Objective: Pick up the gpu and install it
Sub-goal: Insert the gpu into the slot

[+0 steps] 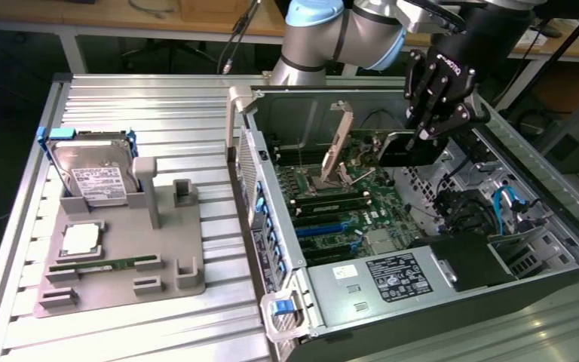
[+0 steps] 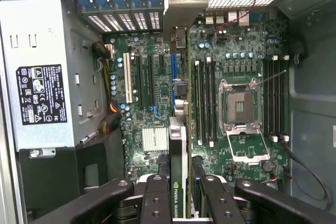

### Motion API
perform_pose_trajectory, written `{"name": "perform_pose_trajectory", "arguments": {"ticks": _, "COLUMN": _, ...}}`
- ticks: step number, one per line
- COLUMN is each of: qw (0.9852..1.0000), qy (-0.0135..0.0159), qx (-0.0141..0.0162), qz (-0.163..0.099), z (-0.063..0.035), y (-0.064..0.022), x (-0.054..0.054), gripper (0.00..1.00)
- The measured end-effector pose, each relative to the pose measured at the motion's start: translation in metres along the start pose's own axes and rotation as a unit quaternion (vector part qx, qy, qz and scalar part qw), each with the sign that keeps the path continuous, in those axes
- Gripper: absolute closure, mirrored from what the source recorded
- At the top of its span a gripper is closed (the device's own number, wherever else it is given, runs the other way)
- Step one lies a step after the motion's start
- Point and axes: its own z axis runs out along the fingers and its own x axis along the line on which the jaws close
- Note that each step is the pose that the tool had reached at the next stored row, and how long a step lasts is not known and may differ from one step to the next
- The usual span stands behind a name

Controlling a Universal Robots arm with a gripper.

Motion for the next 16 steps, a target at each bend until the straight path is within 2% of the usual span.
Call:
{"name": "perform_pose_trajectory", "arguments": {"ticks": 10, "qw": 1.0000, "qy": 0.0000, "qx": 0.0003, "qz": 0.000, "z": 0.0022, "y": 0.0000, "x": 0.0000, "gripper": 0.73}}
{"name": "perform_pose_trajectory", "arguments": {"ticks": 16, "qw": 1.0000, "qy": 0.0000, "qx": 0.0003, "qz": 0.000, "z": 0.0076, "y": 0.0001, "x": 0.0000, "gripper": 0.73}}
